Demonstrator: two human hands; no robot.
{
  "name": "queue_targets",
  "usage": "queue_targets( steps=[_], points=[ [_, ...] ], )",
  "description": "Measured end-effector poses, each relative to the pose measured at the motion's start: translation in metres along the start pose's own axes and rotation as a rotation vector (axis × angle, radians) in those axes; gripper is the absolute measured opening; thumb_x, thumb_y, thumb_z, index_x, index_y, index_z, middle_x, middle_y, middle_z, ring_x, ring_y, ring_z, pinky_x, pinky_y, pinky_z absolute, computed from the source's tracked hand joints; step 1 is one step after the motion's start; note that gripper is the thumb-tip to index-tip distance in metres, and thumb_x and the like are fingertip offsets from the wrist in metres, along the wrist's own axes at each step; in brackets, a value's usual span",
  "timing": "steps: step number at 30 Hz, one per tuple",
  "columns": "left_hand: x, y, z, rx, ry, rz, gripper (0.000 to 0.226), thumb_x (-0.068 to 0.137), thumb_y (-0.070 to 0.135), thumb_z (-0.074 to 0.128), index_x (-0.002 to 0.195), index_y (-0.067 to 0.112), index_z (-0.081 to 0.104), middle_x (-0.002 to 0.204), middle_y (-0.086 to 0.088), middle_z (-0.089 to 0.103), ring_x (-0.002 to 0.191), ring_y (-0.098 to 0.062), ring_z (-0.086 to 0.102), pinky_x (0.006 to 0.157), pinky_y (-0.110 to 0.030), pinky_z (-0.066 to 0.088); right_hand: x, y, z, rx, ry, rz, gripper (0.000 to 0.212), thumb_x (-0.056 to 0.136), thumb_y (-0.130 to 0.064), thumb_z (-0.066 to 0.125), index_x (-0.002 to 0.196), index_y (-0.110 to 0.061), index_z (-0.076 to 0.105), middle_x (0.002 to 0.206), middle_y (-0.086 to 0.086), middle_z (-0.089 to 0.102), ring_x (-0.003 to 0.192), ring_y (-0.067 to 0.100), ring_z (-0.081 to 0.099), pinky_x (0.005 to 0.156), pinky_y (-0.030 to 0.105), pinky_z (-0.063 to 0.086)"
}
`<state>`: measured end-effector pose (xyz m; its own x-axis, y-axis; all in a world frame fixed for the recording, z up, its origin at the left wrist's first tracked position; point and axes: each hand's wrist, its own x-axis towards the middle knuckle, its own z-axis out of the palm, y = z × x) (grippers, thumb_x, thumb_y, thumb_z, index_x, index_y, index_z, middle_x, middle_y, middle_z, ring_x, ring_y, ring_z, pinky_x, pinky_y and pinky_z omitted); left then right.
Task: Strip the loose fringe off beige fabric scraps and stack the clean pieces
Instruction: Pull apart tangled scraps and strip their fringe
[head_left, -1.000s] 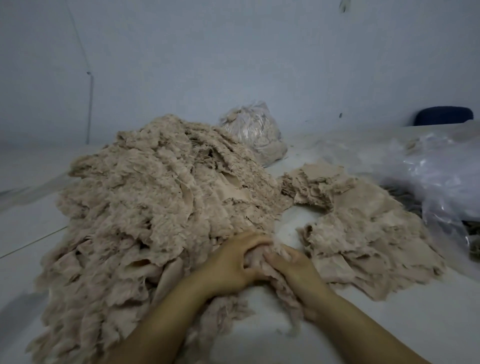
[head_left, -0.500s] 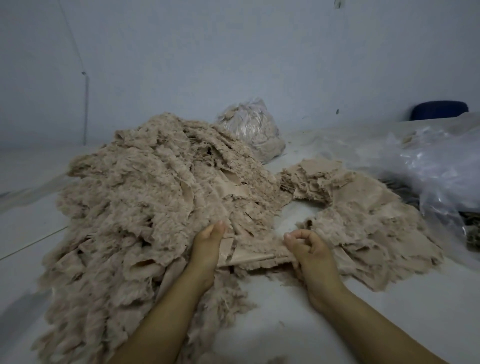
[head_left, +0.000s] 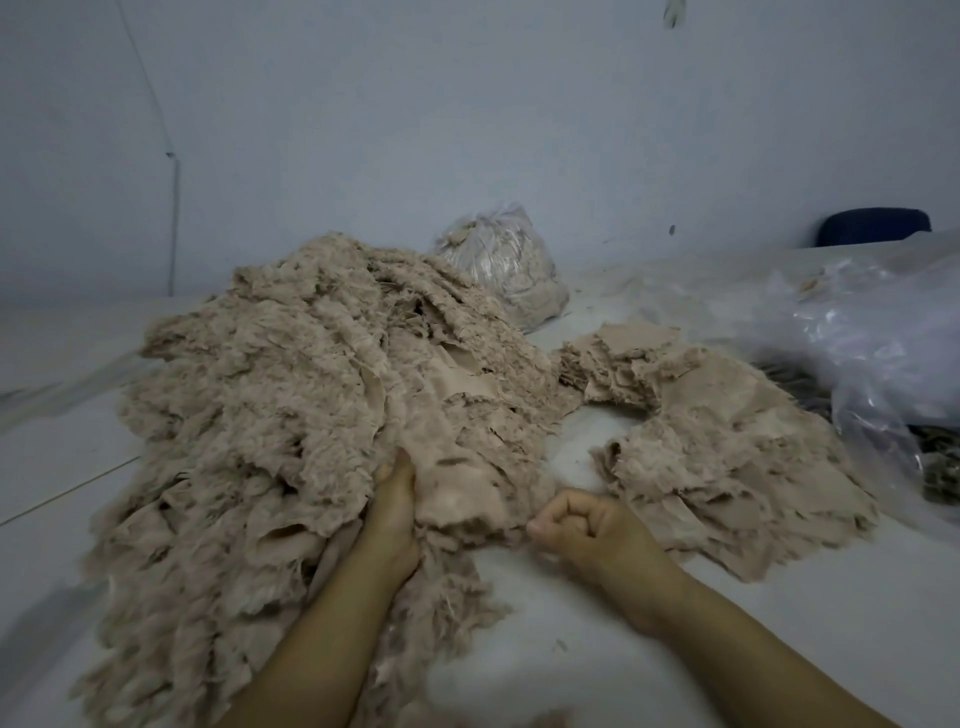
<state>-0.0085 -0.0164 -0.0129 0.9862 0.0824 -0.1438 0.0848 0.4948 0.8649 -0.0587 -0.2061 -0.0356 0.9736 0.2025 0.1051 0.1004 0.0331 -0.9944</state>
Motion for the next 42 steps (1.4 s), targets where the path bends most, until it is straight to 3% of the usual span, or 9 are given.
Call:
queue_targets(
  steps=[4, 8, 10, 13, 15, 21, 26, 31, 42],
  points=[
    [-0.001, 0.007, -0.005, 0.153, -0.019, 0.050, 0.029, 0.101, 0.021, 0.039, 0.080, 0.011, 0.057, 0.067, -0.011, 0.057, 0.059, -0.022, 0.050, 0.055, -0.029, 0.043, -0.003, -0.005, -0.004, -0.181, -0.179, 0.003, 0.027, 0.067, -0.040, 0.077, 0.080, -0.019, 0.066, 0.058, -0.005, 0.048, 0.050, 0.007, 0.039, 0.049, 0.016, 0.035],
    [-0.017, -0.005, 0.011, 0.724, -0.360, 0.269, 0.031, 0.095, 0.010, 0.051, 0.064, 0.015, 0.053, 0.059, 0.004, 0.049, 0.053, -0.003, 0.044, 0.054, -0.023, 0.035, 0.003, -0.008, 0.006, -0.509, 0.065, -0.171, 0.069, 0.056, -0.066, 0.075, 0.114, -0.039, 0.049, 0.110, -0.022, 0.049, 0.097, -0.005, 0.051, 0.080, 0.010, 0.043],
    [-0.021, -0.004, 0.021, 0.794, -0.473, 0.279, 0.033, 0.094, 0.015, 0.053, 0.061, 0.017, 0.055, 0.054, 0.009, 0.051, 0.049, 0.000, 0.044, 0.051, -0.018, 0.036, 0.008, -0.012, 0.012, -0.580, 0.085, -0.220, 0.073, 0.058, -0.065, 0.077, 0.119, -0.043, 0.043, 0.099, -0.033, 0.049, 0.090, -0.010, 0.052, 0.071, 0.008, 0.042],
    [-0.017, -0.002, 0.023, 0.720, -0.444, 0.266, 0.031, 0.093, 0.020, 0.054, 0.063, 0.017, 0.059, 0.055, 0.009, 0.054, 0.051, -0.003, 0.047, 0.051, -0.017, 0.038, 0.017, -0.012, 0.009, -0.524, 0.237, -0.331, 0.019, 0.089, -0.021, 0.065, 0.084, -0.036, 0.055, 0.071, -0.024, 0.061, 0.062, -0.004, 0.056, 0.057, 0.009, 0.039],
    [-0.017, -0.002, 0.021, 0.660, -0.412, 0.207, 0.031, 0.092, 0.023, 0.054, 0.062, 0.016, 0.059, 0.055, 0.007, 0.056, 0.051, -0.005, 0.048, 0.050, -0.017, 0.040, 0.017, -0.012, 0.003, -0.490, 0.286, -0.290, 0.028, 0.095, -0.012, 0.055, 0.073, -0.029, 0.055, 0.064, -0.018, 0.062, 0.056, -0.002, 0.056, 0.055, 0.009, 0.039],
    [-0.017, -0.008, 0.027, 0.569, -0.391, 0.109, 0.024, 0.094, 0.023, 0.054, 0.086, 0.010, 0.073, 0.082, -0.009, 0.074, 0.074, -0.019, 0.068, 0.065, -0.024, 0.054, 0.017, -0.015, 0.003, -0.390, 0.091, -0.115, 0.024, 0.086, -0.051, 0.058, 0.106, -0.040, 0.052, 0.087, -0.021, 0.063, 0.076, -0.010, 0.058, 0.064, 0.005, 0.041],
    [-0.017, -0.003, 0.026, 0.476, -0.368, -0.002, 0.026, 0.079, 0.034, 0.063, 0.080, 0.009, 0.070, 0.073, -0.009, 0.071, 0.063, -0.017, 0.067, 0.056, -0.023, 0.053, 0.021, -0.013, 0.003, -0.258, 0.209, -0.194, 0.022, 0.084, -0.010, 0.071, 0.067, -0.021, 0.061, 0.051, -0.017, 0.056, 0.046, -0.003, 0.050, 0.048, 0.008, 0.036],
    [-0.016, -0.001, 0.020, 0.602, -0.491, -0.013, 0.021, 0.078, 0.036, 0.062, 0.081, 0.020, 0.076, 0.083, 0.002, 0.075, 0.075, -0.007, 0.069, 0.062, -0.015, 0.050, 0.017, -0.016, 0.002, -0.079, 0.234, -0.134, 0.016, 0.081, -0.010, 0.073, 0.067, -0.017, 0.069, 0.043, -0.007, 0.054, 0.036, 0.001, 0.045, 0.038, 0.014, 0.036],
    [-0.013, -0.002, 0.015, 0.272, -0.293, -0.086, 0.016, 0.069, 0.020, 0.069, 0.074, 0.005, 0.073, 0.071, -0.015, 0.071, 0.058, -0.022, 0.068, 0.051, -0.025, 0.054, 0.007, -0.017, 0.000, -0.006, 0.250, -0.012, 0.045, 0.087, -0.027, 0.066, 0.045, -0.015, 0.055, 0.034, 0.000, 0.041, 0.028, 0.008, 0.029, 0.034, 0.017, 0.027]
  ],
)
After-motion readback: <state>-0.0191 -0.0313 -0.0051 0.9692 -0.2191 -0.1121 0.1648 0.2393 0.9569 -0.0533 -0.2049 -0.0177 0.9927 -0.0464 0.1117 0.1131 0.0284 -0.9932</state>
